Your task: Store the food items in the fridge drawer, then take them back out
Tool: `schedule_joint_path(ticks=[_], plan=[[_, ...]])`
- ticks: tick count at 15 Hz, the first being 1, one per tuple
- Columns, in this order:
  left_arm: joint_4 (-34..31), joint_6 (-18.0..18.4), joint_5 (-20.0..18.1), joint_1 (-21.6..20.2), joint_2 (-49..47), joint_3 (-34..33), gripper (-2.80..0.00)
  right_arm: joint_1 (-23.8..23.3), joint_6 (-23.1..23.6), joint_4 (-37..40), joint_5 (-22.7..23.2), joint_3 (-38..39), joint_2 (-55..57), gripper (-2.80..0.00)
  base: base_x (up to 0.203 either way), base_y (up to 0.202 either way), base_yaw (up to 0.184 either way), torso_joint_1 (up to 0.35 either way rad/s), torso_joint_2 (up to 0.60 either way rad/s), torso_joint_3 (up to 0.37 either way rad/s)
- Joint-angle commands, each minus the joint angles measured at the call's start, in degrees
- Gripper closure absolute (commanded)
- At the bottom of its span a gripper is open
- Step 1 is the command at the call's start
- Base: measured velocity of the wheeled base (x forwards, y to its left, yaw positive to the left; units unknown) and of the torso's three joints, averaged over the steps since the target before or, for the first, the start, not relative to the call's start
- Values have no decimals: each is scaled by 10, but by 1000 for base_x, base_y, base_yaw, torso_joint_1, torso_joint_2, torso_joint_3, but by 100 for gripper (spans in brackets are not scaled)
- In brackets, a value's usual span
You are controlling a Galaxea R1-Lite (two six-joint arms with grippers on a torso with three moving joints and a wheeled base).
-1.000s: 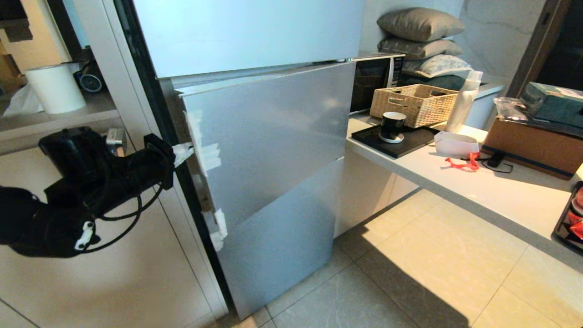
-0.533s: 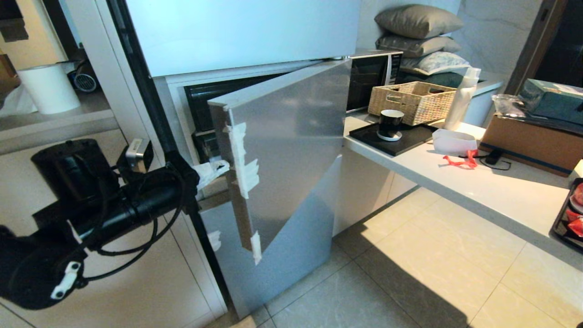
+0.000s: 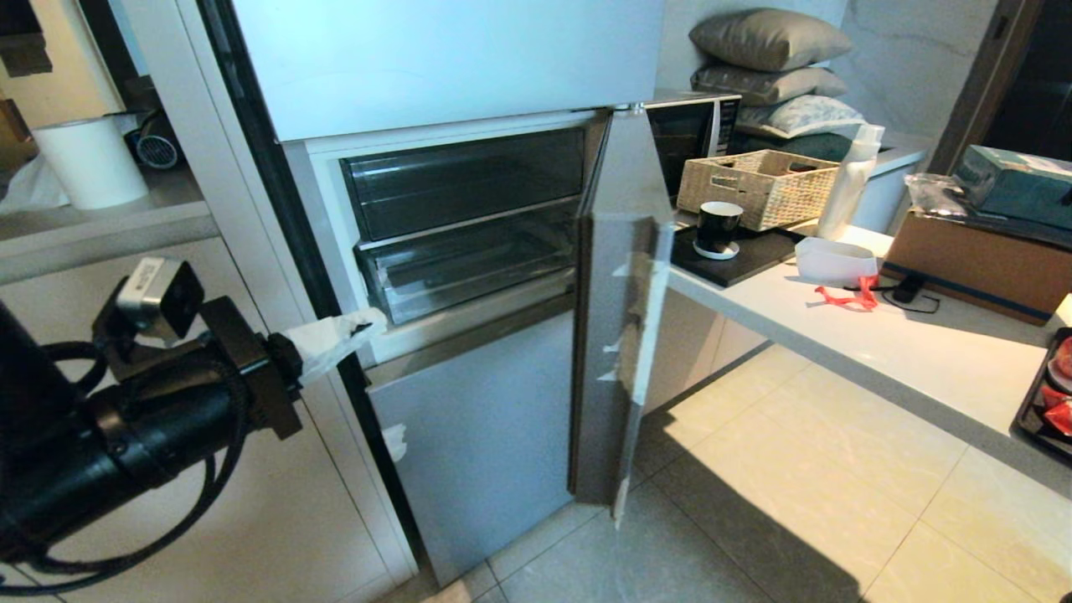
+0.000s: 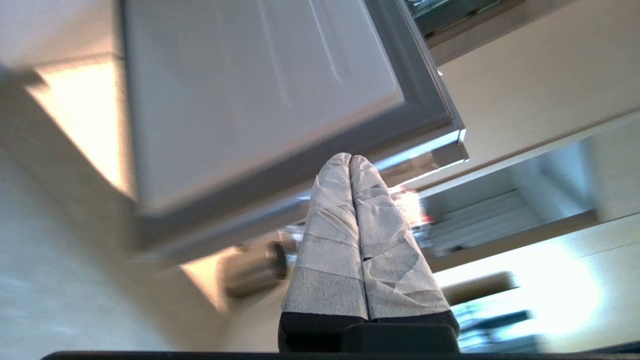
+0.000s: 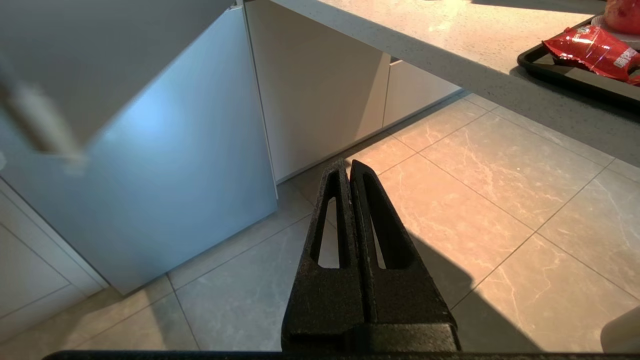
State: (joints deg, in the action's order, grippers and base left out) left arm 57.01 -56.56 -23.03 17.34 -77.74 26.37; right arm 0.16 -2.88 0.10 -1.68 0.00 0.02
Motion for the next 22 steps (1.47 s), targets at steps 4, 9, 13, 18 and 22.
schedule_joint_path(ticks=[4,9,13,18,22], plan=[[-181,444,175,-6,119,7,0,0,0,0,-1,0,1,0,0,0,0,0,0,0],[-281,581,331,-12,343,-83,0,0,0,0,0,0,1,0,0,0,0,0,0,0],[-415,592,378,-91,538,-193,0,0,0,0,-1,0,1,0,0,0,0,0,0,0],[-543,614,209,-161,682,-257,0,0,0,0,-1,0,1,0,0,0,0,0,0,0],[-570,645,208,-170,782,-261,0,0,0,0,-1,0,1,0,0,0,0,0,0,0]])
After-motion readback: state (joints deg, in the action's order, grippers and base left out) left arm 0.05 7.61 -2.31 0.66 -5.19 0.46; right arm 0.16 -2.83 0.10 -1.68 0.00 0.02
